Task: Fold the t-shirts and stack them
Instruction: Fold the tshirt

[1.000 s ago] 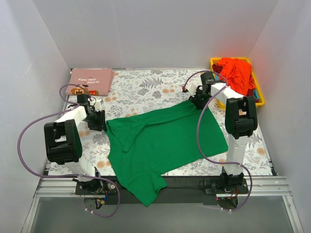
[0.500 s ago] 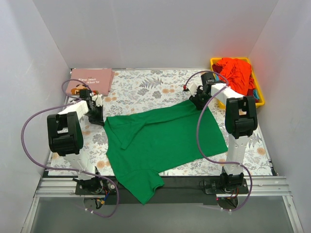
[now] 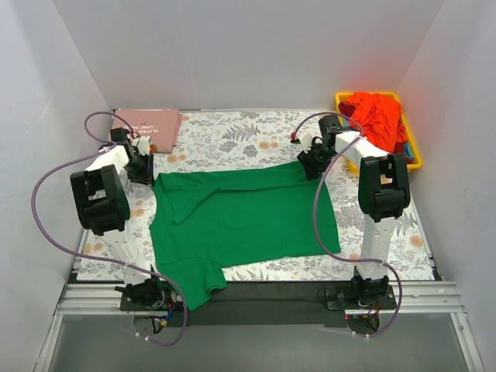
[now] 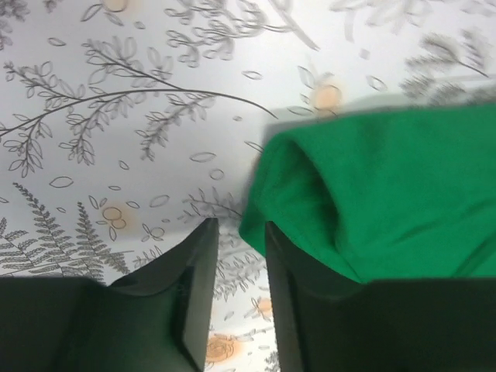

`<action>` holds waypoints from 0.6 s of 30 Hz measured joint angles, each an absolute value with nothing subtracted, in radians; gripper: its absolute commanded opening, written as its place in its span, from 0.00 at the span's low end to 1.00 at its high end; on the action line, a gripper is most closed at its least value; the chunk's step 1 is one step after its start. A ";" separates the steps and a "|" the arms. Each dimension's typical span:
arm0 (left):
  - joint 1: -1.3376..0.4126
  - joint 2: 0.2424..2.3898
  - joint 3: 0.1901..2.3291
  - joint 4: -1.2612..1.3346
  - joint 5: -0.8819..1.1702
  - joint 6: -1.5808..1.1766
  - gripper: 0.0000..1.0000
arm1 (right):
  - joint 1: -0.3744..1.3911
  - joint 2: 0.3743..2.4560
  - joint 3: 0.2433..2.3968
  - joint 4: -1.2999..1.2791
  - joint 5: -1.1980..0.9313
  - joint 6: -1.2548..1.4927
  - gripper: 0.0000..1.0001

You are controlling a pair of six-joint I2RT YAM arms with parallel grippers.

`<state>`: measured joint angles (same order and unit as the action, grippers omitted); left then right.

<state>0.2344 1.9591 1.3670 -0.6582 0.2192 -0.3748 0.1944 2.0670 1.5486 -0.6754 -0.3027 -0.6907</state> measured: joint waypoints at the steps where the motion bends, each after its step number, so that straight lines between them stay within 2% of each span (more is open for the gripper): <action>1: 0.235 1.949 1.369 -0.671 0.237 -0.368 0.36 | 0.194 2.066 1.556 -0.682 -0.307 -0.688 0.50; 9: 0.227 1.692 1.339 -0.832 0.424 -0.325 0.36 | 0.233 2.014 1.692 -0.750 -0.397 -0.659 0.49; 14: 0.216 1.572 1.160 -0.889 0.510 -0.320 0.36 | 0.383 2.031 1.863 -0.765 -0.489 -0.576 0.46; 18: 0.199 1.572 1.031 -0.919 0.525 -0.329 0.36 | 0.521 2.152 2.085 -0.747 -0.580 -0.483 0.45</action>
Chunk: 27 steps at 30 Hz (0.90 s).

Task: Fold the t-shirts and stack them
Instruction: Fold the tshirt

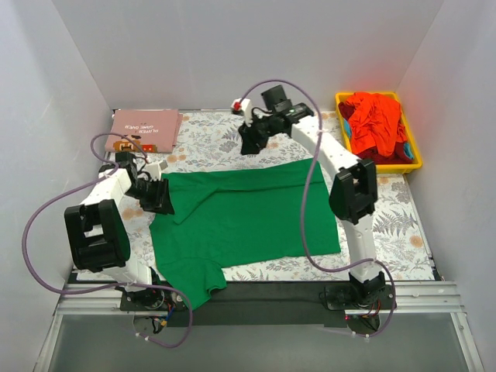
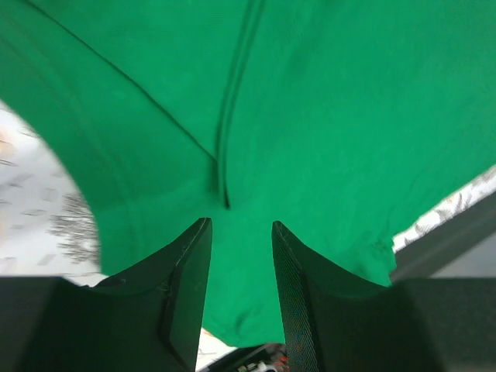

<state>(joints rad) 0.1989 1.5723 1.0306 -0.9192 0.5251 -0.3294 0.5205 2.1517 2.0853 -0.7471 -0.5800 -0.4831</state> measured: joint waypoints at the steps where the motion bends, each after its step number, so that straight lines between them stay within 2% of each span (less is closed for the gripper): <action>1: 0.194 1.573 1.013 -0.924 0.530 -0.333 0.36 | 0.551 2.189 2.128 -0.731 -0.599 -0.461 0.45; 10: 0.157 1.573 0.976 -0.900 0.549 -0.371 0.36 | 0.719 2.391 2.162 -0.597 -0.631 -0.292 0.50; 27: 0.155 1.633 0.971 -0.882 0.515 -0.389 0.35 | 0.751 2.475 2.145 -0.267 -0.631 -0.055 0.53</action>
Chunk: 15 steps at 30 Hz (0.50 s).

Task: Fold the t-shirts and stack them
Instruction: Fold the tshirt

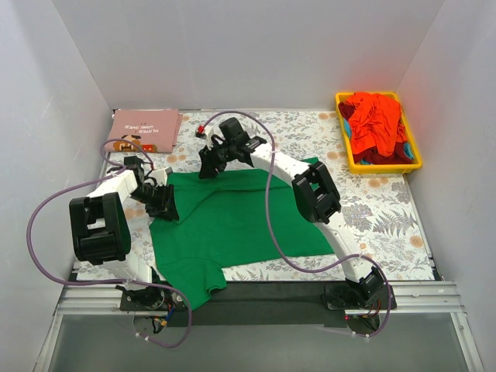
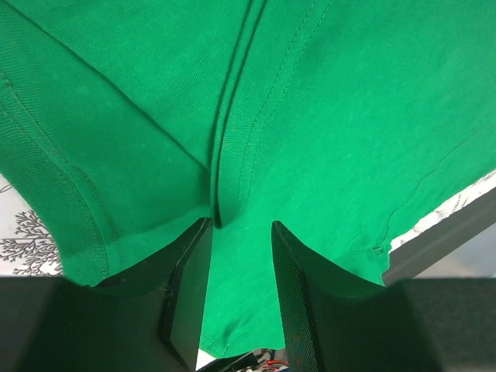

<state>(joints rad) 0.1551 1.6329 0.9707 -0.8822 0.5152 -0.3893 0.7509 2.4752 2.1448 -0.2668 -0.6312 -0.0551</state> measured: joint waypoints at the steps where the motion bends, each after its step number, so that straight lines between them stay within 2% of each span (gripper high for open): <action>1: 0.155 1.633 0.970 -0.881 0.514 -0.389 0.35 | 0.755 2.480 2.144 -0.257 -0.631 -0.051 0.52; 10: 0.152 1.644 0.962 -0.867 0.512 -0.389 0.34 | 0.792 2.535 2.124 -0.215 -0.624 -0.033 0.46; 13: 0.150 1.649 0.959 -0.861 0.512 -0.389 0.33 | 0.799 2.541 2.117 -0.213 -0.623 -0.034 0.41; 15: 0.148 1.649 0.957 -0.859 0.513 -0.389 0.29 | 0.799 2.542 2.117 -0.213 -0.624 -0.034 0.33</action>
<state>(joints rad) 0.1482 1.6493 0.9573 -0.8593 0.5125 -0.3893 0.7990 2.5416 2.1166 -0.2127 -0.6243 -0.0341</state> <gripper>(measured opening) 0.326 0.396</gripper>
